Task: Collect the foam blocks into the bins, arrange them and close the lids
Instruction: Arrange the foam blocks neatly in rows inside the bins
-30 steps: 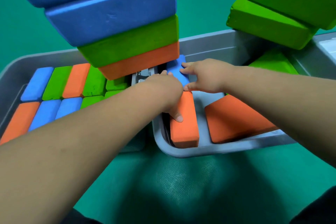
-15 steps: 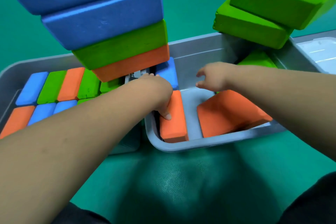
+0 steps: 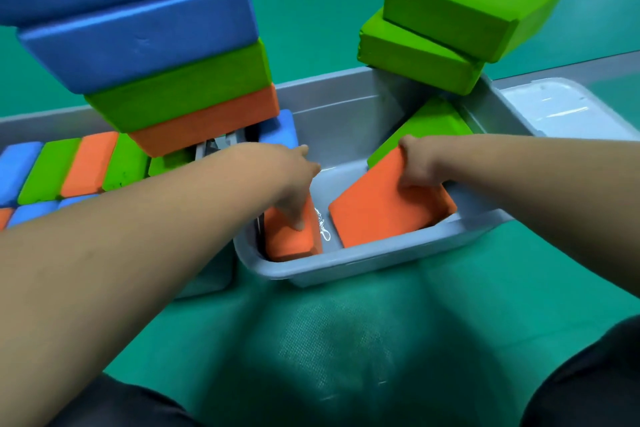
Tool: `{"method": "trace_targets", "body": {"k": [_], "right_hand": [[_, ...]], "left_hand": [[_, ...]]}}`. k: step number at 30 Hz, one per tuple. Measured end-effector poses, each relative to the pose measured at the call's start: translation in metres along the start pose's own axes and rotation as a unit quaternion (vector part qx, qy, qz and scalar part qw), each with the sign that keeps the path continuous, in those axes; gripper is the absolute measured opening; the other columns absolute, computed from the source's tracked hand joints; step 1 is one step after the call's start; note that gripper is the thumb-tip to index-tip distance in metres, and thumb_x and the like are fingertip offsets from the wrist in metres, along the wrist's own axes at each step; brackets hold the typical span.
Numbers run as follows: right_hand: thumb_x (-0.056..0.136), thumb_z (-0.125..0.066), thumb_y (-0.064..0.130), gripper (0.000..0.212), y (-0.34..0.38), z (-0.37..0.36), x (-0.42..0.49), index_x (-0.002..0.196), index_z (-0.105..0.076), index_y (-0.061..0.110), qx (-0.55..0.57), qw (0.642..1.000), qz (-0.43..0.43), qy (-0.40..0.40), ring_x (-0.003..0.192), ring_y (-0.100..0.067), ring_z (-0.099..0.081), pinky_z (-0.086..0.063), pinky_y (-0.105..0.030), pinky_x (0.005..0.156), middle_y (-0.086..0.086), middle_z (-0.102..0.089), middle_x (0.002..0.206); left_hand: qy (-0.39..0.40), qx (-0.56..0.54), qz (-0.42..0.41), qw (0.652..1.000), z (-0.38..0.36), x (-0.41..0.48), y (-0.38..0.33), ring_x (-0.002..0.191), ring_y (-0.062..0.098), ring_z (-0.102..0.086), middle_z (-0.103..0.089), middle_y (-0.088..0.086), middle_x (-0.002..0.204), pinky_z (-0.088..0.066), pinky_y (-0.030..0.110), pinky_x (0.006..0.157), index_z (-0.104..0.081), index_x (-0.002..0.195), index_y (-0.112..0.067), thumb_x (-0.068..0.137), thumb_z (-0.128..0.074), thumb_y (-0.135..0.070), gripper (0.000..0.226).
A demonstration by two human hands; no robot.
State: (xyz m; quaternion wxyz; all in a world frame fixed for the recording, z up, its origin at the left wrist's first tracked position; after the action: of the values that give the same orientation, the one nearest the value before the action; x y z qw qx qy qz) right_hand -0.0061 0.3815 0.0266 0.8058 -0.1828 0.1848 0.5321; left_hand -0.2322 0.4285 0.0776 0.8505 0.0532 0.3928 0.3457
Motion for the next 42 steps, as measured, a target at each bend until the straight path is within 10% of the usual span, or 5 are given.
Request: {"method": "trace_targets", "body": {"k": [11, 27, 30, 35, 42], "right_hand": [[0.077, -0.067, 0.057, 0.067, 0.051, 0.026, -0.024, 0.138, -0.051, 0.034, 0.218, 0.973, 0.053, -0.048, 0.061, -0.034, -0.072, -0.055, -0.038, 0.037, -0.005, -0.063, 0.096], [0.101, -0.056, 0.045, 0.073, 0.079, 0.016, -0.023, 0.161, -0.016, 0.048, 0.089, 0.974, 0.205, 0.039, 0.078, -0.013, -0.072, -0.06, -0.041, 0.088, 0.003, -0.066, 0.112], [0.103, -0.053, 0.035, 0.059, 0.066, 0.027, -0.018, 0.158, -0.032, 0.039, 0.131, 0.976, 0.167, 0.039, 0.08, -0.018, -0.073, -0.058, -0.034, 0.071, 0.0, -0.071, 0.103], [0.105, -0.046, 0.027, 0.04, 0.018, 0.04, -0.024, 0.137, -0.064, 0.012, 0.038, 0.996, 0.079, -0.011, 0.13, -0.029, -0.057, -0.045, -0.034, 0.107, -0.008, -0.061, 0.144], [0.102, -0.046, 0.033, 0.043, -0.041, 0.028, -0.019, 0.123, -0.065, 0.001, 0.005, 0.999, -0.031, -0.04, 0.119, -0.037, -0.061, -0.045, -0.031, 0.084, -0.025, -0.064, 0.129]], "left_hand": [[-0.063, -0.074, -0.013, 0.995, -0.029, 0.001, 0.025, 0.155, 0.034, -0.023, 0.012, -0.007, 0.174, -0.038, 0.056, 0.116, -0.014, 0.166, -0.028, 0.075, -0.068, -0.081, 0.118], [-0.095, -0.106, -0.039, 0.989, -0.025, -0.003, 0.02, 0.13, 0.036, -0.05, -0.039, 0.007, 0.152, -0.048, 0.05, 0.105, -0.046, 0.143, -0.015, 0.078, -0.073, -0.073, 0.091], [-0.114, -0.123, -0.061, 0.984, -0.021, -0.002, 0.013, 0.136, 0.036, -0.049, -0.037, 0.01, 0.159, -0.046, 0.049, 0.108, -0.043, 0.147, -0.014, 0.084, -0.071, -0.067, 0.086], [-0.148, -0.111, -0.081, 0.98, -0.009, 0.005, -0.005, 0.138, 0.039, -0.046, -0.037, 0.014, 0.158, -0.045, 0.051, 0.11, -0.046, 0.142, -0.012, 0.091, -0.068, -0.06, 0.074], [-0.181, -0.112, -0.133, 0.968, 0.012, 0.018, -0.042, 0.14, 0.038, -0.042, -0.037, 0.013, 0.157, -0.043, 0.051, 0.112, -0.045, 0.148, -0.013, 0.093, -0.063, -0.059, 0.073]]}}
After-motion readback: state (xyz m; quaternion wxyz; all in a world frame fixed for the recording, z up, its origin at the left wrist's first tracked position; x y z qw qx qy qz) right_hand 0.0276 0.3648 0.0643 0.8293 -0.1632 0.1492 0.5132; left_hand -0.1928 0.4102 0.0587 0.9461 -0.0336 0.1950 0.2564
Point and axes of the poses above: each hand's wrist, its own x-axis towards the middle knuckle, its own z-axis out of the back of the hand, y = z × x, the point moved 3 cm from there along x, towards the middle knuckle
